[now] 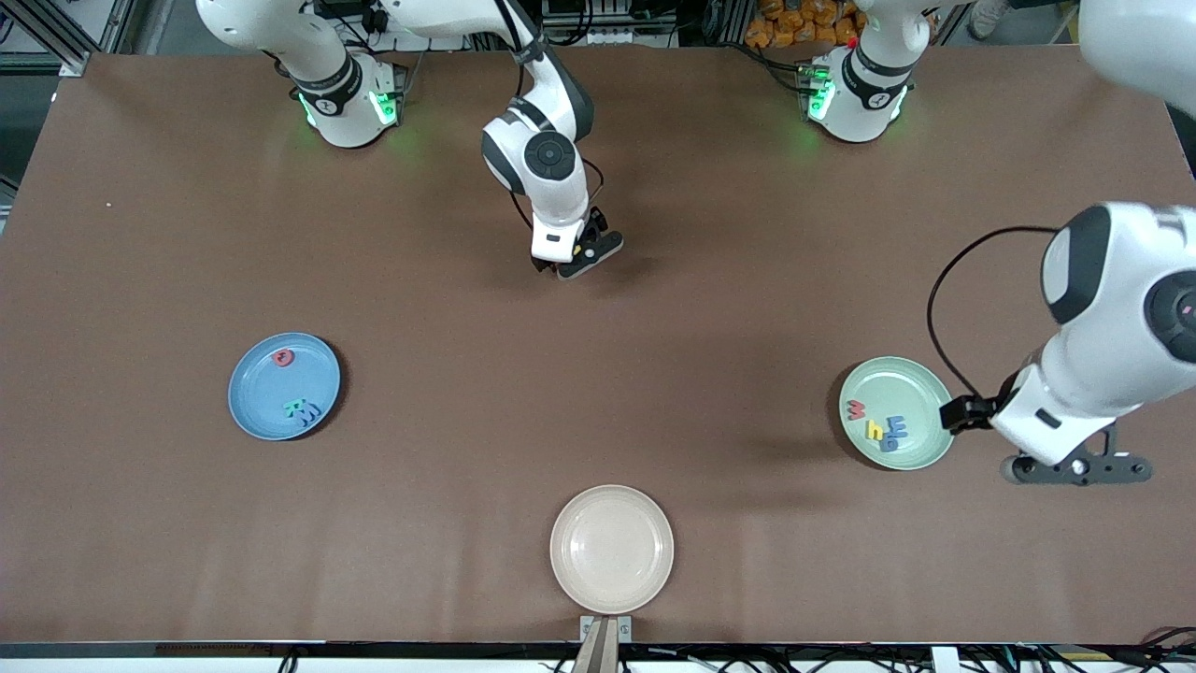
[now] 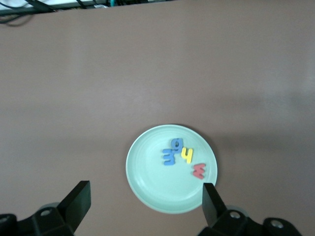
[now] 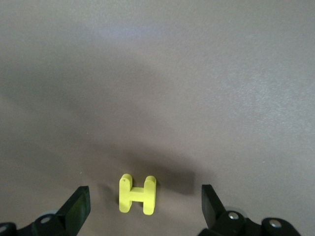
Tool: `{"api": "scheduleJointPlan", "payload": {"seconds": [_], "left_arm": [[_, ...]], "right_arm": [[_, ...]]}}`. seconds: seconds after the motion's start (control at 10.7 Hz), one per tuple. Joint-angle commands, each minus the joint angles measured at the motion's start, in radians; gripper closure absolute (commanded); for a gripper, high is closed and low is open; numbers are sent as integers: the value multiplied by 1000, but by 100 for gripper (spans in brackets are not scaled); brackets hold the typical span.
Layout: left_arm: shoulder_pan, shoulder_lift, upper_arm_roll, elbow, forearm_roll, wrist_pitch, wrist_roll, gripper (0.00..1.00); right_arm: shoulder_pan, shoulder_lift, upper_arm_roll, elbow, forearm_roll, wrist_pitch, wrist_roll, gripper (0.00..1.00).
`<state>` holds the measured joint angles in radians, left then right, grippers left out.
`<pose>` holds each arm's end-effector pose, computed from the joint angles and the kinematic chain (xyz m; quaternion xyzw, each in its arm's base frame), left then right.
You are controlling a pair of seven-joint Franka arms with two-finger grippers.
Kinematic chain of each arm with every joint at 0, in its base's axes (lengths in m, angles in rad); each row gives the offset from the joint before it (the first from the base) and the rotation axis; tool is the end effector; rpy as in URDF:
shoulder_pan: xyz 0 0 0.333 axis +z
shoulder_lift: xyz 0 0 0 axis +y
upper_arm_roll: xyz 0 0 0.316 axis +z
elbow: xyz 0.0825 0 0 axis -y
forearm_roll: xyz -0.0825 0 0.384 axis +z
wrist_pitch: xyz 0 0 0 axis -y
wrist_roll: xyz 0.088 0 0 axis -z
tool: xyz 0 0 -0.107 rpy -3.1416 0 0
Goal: Sort uppercase to blue plate, lowercase to green plate
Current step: 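Place the g on the green plate while the right gripper reaches the H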
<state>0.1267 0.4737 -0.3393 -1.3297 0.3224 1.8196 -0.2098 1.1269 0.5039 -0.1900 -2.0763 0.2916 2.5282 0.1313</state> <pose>0.6952 -0.0755 0.4776 -0.9963 0.0188 -0.0374 0.0749 0.3476 0.4673 0.1824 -0.9568 -0.2881 0.0326 0.0220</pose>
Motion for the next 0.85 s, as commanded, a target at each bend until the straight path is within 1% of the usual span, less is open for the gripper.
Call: {"api": "scheduleJointPlan", "payload": {"seconds": [0.0,0.09,0.28,0.38,0.47,0.56,0.66,0.75], "left_arm": [[-6,-104,-15,-32,1,-55,20,0],[2,-131,-44,-34,-5,-68,18,0],[2,-167,-50,-34,-9,-100,23,0],[7,-176,-55,-36,-32,-98,23,0],[7,-184,-53,-34,-66,-100,21,0],[8,-196,-53,-37,-69,-103,21,0],[13,-202,-52,-37,-72,-114,26,0],[25,-208,-53,-39,-80,-114,29,0]], "right_arm": [[22,-16,-2,-22,-23,14,48,0],[30,-15,-2,-21,-63,15,91,0],[30,-8,0,-18,-208,26,235,0],[28,-2,0,-15,-238,27,270,0],[25,-2,1,-14,-238,27,272,0],[18,-1,3,-11,-233,32,272,0],[10,10,3,-13,-232,85,272,0],[11,28,9,-11,-227,108,272,0]]}}
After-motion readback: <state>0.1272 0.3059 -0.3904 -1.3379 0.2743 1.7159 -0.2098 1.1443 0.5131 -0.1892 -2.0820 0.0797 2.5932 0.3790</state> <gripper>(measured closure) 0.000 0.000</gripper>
